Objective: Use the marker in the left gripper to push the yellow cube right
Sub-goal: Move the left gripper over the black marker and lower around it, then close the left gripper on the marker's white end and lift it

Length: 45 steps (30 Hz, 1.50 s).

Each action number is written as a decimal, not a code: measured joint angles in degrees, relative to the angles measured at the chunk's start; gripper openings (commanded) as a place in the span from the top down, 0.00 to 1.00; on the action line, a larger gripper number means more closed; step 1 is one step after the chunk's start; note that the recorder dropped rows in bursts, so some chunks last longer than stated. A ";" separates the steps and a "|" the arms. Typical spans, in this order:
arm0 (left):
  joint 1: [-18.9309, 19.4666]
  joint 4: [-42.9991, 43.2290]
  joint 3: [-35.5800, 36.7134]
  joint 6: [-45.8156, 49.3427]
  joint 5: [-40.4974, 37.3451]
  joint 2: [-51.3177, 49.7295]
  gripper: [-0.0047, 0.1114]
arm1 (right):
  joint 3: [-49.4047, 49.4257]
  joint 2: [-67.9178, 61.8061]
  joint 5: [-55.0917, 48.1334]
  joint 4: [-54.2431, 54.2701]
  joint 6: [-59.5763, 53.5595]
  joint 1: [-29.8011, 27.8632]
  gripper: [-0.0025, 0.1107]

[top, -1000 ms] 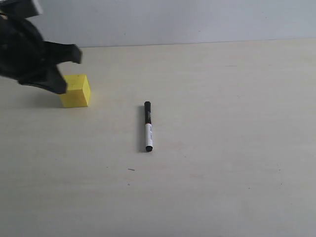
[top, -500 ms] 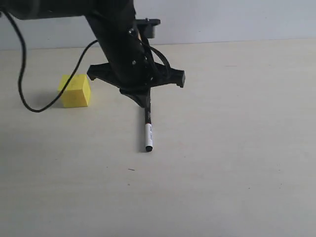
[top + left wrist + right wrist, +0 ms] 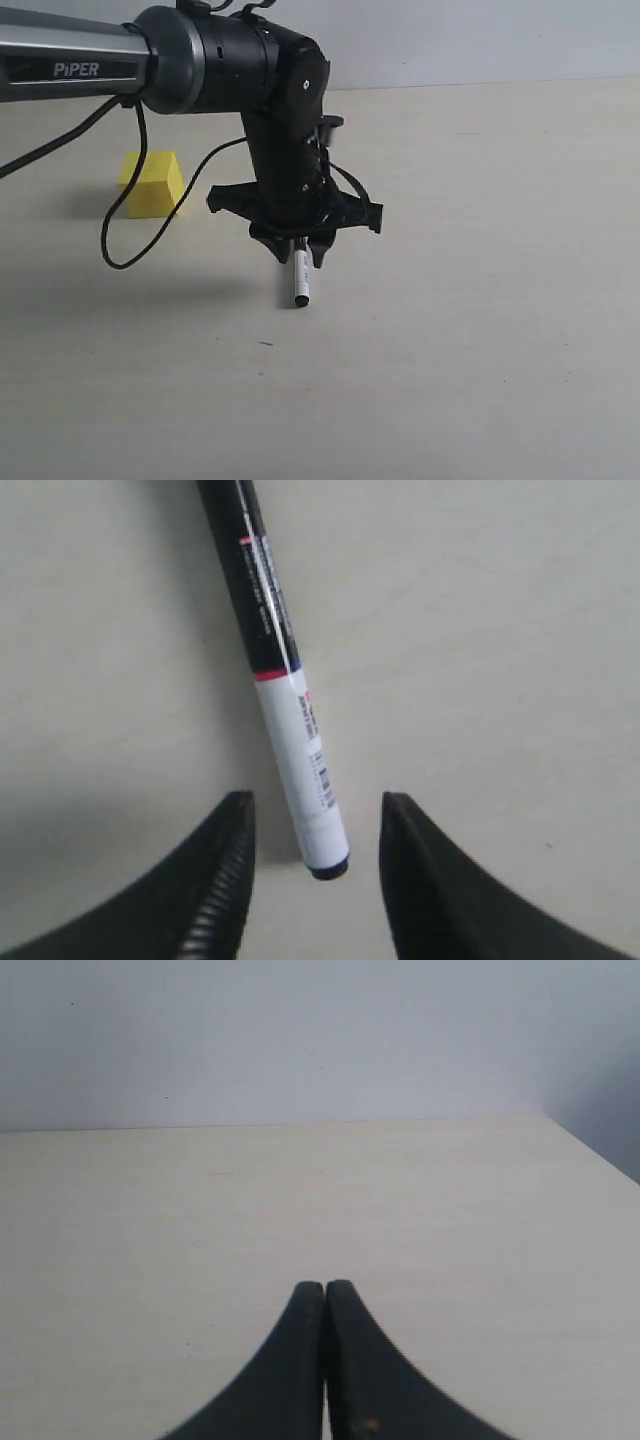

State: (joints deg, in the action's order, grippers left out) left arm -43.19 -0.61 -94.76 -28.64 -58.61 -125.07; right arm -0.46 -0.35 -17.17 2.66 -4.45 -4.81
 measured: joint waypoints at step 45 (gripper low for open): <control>0.00 7.75 -0.15 1.56 -2.73 5.49 0.96 | 0.00 0.00 0.22 0.00 0.00 0.00 0.98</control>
State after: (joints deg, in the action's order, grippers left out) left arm -43.19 7.14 -94.91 -27.08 -61.34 -119.58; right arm -0.46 -0.35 -16.95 2.66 -4.45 -4.81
